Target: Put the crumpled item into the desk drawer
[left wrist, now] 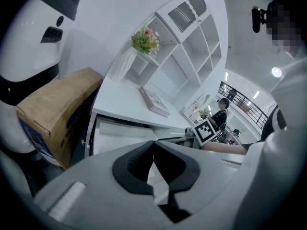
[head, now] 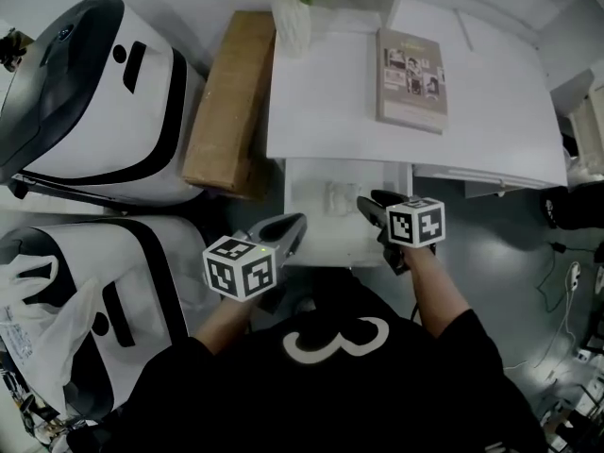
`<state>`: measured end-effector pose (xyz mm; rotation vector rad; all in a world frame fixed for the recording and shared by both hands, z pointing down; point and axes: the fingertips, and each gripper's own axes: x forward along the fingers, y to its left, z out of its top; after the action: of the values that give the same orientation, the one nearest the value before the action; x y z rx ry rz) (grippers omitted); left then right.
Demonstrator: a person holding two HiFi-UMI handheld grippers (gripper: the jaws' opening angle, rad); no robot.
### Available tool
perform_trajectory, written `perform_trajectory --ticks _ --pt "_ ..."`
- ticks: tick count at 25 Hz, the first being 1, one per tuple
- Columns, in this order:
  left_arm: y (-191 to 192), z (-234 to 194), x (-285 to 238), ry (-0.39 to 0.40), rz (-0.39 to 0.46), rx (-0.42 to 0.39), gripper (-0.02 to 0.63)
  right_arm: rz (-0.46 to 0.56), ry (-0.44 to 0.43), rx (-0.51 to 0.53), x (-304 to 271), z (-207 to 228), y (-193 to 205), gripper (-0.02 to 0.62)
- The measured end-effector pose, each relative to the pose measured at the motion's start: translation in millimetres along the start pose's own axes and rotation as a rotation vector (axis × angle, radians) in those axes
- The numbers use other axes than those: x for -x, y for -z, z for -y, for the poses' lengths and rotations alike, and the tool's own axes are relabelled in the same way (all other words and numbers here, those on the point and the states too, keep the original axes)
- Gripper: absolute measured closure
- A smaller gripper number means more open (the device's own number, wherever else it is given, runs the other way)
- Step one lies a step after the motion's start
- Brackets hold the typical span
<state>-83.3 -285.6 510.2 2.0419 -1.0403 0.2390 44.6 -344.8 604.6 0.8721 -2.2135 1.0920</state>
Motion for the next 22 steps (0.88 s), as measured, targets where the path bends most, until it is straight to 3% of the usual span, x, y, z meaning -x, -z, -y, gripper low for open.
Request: perform_trajectory --ticks 7,17,22 --pt "-5 35 35 0.062 0.034 -0.033 0.597 0.202 -0.082 0.102 78 -79 -29 0.469" --pt "-17 104 80 0.178 0.086 -0.163 0.597 0.416 -0.143 0.192 167 -162 -27 0.592" --pt "-19 131 99 0.204 0.115 -0.235 0.597 0.522 -0.107 0.239 206 -182 -26 0.592"
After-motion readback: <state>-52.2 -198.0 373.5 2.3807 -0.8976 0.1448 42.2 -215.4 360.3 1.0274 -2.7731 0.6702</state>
